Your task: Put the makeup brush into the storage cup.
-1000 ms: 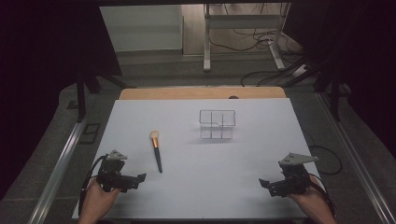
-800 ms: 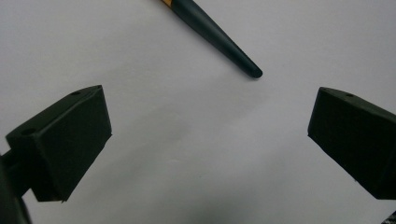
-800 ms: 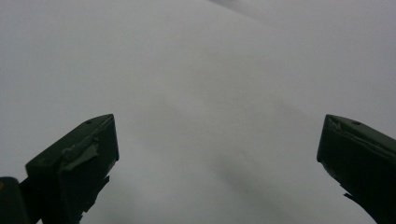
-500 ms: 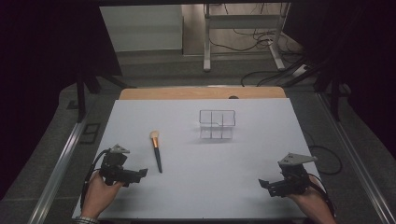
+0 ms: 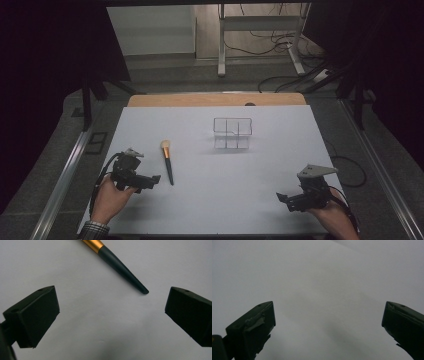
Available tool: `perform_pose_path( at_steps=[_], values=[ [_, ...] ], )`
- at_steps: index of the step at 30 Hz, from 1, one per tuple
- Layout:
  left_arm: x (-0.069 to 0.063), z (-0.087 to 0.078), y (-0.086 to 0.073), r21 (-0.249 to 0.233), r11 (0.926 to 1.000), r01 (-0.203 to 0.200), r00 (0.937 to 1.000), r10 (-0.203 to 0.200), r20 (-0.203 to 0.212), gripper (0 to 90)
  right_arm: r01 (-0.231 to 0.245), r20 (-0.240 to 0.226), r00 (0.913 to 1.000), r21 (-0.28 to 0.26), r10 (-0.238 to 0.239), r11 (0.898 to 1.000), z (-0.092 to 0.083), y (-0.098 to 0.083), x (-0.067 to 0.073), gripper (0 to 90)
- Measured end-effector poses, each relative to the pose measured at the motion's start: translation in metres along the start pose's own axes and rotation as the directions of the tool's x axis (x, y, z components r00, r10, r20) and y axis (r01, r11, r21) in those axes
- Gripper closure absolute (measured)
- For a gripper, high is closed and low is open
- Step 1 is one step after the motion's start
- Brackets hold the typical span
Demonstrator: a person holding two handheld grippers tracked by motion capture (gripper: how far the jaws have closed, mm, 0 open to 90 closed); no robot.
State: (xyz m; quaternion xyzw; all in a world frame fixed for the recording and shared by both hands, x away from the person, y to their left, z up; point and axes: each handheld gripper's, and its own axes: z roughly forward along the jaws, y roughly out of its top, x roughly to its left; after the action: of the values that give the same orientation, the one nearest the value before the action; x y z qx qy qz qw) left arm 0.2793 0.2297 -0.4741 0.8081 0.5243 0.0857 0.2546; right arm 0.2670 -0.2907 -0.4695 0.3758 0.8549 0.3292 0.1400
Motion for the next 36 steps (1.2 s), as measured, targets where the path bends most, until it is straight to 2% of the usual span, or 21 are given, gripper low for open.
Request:
perform_pose_path(
  at_steps=[16, 25, 30, 36],
  values=[
    [0.004, 0.005, 0.019, 0.039, 0.9985, -0.037, 0.9988, 0.039, -0.031, 0.0, -0.015, -0.001, 0.9999, -0.014, 0.015, 1.0, -0.001, 0.0, 0.0, 0.0],
    [0.007, 0.009, 0.028, 0.048, 0.9981, -0.04, 0.9985, 0.042, -0.035, 0.0, -0.007, 0.001, 1.0, -0.011, 0.007, 1.0, 0.0, 0.0, 0.0, 0.0],
    [0.008, 0.011, 0.033, 0.055, 0.9969, -0.057, 0.997, 0.06, -0.049, 0.2, -0.002, 0.0, 1.0, -0.005, 0.002, 1.0, 0.0, 0.0, 0.001, 0.0],
    [0.01, 0.013, 0.039, 0.063, 0.9966, -0.053, 0.9969, 0.057, -0.054, 0.2, 0.0, 0.0, 1.0, -0.003, 0.0, 1.0, 0.0, 0.0, 0.001, 0.0]
  ],
)
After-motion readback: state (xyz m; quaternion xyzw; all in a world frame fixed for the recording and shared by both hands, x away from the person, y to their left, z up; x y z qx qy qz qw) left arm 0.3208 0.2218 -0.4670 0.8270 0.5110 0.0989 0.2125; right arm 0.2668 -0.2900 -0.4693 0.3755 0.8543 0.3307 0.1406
